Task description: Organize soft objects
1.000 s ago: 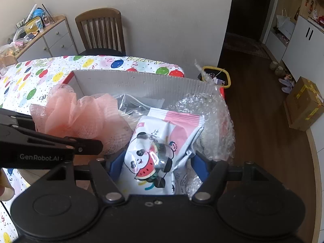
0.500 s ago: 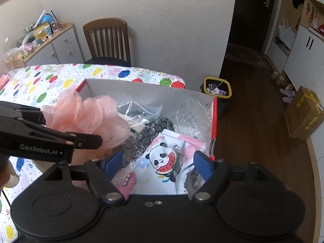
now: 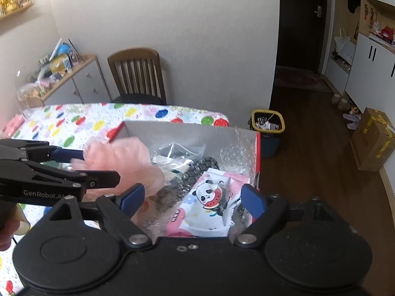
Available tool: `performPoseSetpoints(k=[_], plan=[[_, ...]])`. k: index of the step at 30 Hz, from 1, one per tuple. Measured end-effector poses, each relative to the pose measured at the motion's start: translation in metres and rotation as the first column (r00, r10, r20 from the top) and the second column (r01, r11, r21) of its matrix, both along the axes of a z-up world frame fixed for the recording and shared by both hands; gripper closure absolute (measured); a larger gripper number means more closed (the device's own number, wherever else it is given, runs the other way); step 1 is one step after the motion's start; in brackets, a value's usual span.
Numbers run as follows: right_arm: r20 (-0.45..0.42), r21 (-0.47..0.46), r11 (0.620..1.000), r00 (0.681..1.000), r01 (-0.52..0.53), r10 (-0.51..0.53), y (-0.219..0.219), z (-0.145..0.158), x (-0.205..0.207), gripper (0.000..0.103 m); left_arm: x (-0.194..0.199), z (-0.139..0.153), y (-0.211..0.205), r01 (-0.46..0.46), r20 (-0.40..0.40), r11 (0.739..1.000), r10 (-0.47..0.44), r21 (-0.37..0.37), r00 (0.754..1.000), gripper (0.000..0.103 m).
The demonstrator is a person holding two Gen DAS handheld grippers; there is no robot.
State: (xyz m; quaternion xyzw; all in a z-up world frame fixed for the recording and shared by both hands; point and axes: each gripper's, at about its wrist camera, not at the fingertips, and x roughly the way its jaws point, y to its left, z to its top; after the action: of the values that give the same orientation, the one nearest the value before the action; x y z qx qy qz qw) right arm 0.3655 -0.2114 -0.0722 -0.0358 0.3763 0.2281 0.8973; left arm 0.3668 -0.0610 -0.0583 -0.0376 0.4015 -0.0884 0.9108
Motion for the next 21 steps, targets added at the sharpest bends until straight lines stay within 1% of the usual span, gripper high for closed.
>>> performPoseSetpoints(k=[2, 4, 6, 9, 13, 17, 19, 21], plan=[[0.016, 0.015, 1.0, 1.0, -0.003, 0.003, -0.001, 0.005, -0.007, 0.016, -0.008, 0.007, -0.001, 0.005, 0.024, 1.0, -0.006, 0.001, 1.0, 0.029], [0.039, 0.019, 1.0, 0.999, -0.009, 0.008, 0.0, 0.009, -0.016, 0.014, -0.018, 0.015, 0.0, 0.009, 0.052, 1.0, -0.009, 0.004, 0.999, 0.027], [0.071, 0.016, 1.0, 0.997, -0.02, 0.019, 0.001, 0.014, -0.025, 0.013, -0.028, 0.023, -0.002, 0.013, 0.09, 1.0, -0.014, 0.01, 0.996, 0.022], [0.108, 0.029, 0.999, 0.994, -0.036, 0.033, 0.0, 0.022, -0.037, 0.01, -0.042, 0.034, -0.003, 0.014, 0.134, 1.0, -0.016, 0.012, 0.991, 0.02], [0.14, 0.055, 0.997, 0.989, -0.051, 0.042, -0.001, 0.027, -0.053, 0.007, -0.057, 0.043, -0.006, 0.026, 0.165, 0.999, -0.029, 0.025, 0.986, 0.018], [0.19, 0.07, 0.995, 0.98, -0.066, 0.052, -0.002, 0.033, -0.07, 0.001, -0.07, 0.049, -0.009, 0.026, 0.192, 0.999, -0.034, 0.045, 0.981, 0.015], [0.218, 0.07, 0.994, 0.974, -0.082, 0.065, -0.003, 0.035, -0.079, 0.0, -0.077, 0.05, -0.01, 0.032, 0.205, 0.998, -0.042, 0.05, 0.978, 0.012], [0.242, 0.067, 0.994, 0.968, -0.084, 0.065, -0.004, 0.035, -0.088, 0.0, -0.084, 0.053, -0.01, 0.035, 0.218, 0.998, -0.047, 0.062, 0.975, 0.004]])
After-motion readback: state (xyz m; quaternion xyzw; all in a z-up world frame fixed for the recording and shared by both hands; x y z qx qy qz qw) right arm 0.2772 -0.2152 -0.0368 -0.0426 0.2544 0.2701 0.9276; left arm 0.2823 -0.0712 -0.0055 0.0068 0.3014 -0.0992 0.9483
